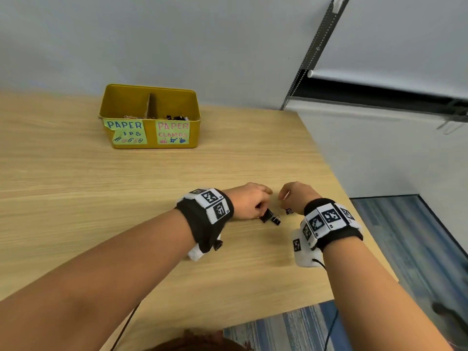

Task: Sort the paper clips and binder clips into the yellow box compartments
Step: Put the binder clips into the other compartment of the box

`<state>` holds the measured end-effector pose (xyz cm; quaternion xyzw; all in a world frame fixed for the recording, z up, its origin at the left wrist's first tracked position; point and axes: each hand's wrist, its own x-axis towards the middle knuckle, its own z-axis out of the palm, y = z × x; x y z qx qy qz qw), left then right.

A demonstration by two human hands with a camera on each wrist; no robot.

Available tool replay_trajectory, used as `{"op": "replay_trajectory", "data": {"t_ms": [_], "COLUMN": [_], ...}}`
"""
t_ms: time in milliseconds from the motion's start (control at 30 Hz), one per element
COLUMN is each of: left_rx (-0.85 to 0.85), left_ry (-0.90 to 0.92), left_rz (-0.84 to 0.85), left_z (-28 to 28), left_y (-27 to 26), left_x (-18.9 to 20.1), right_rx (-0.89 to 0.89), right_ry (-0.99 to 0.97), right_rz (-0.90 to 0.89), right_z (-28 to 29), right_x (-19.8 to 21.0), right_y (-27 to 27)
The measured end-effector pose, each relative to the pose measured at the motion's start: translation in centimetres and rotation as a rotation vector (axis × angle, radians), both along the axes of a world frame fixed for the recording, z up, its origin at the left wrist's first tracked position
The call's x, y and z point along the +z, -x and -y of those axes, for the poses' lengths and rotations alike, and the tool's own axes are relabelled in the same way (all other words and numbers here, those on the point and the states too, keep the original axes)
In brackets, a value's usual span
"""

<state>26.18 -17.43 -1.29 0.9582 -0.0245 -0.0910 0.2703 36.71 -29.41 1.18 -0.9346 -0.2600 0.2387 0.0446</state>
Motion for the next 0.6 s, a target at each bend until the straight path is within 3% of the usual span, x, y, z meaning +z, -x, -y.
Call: {"op": "replay_trajectory", "data": {"t_ms": [167,300,500,600], "left_rx": [-0.029,0.071,0.277,0.406], "left_ry": [-0.036,0.015,0.1,0.104], "left_rz": [-0.089,-0.046,-0.045,0.024], "left_z": [0.6,-0.3,-4.2,-7.1], "left_y": [-0.6,0.5,4.3,6.1], "left_x": [-1.5,-1.8,-1.6,-0.2], "right_rx": [0.056,0.076,0.244,0.259], "right_ry": [0.098,0.068,0.105,-0.001], "right_rz": [-0.098,-0.057,0.018,-0.038], "right_z": [0.9,0.3,-2.9,-5.8], "right_x": [-1.0,-2.3,-2.4,-1.1], "right_y": [0.9,2.0,2.8,3.0]}}
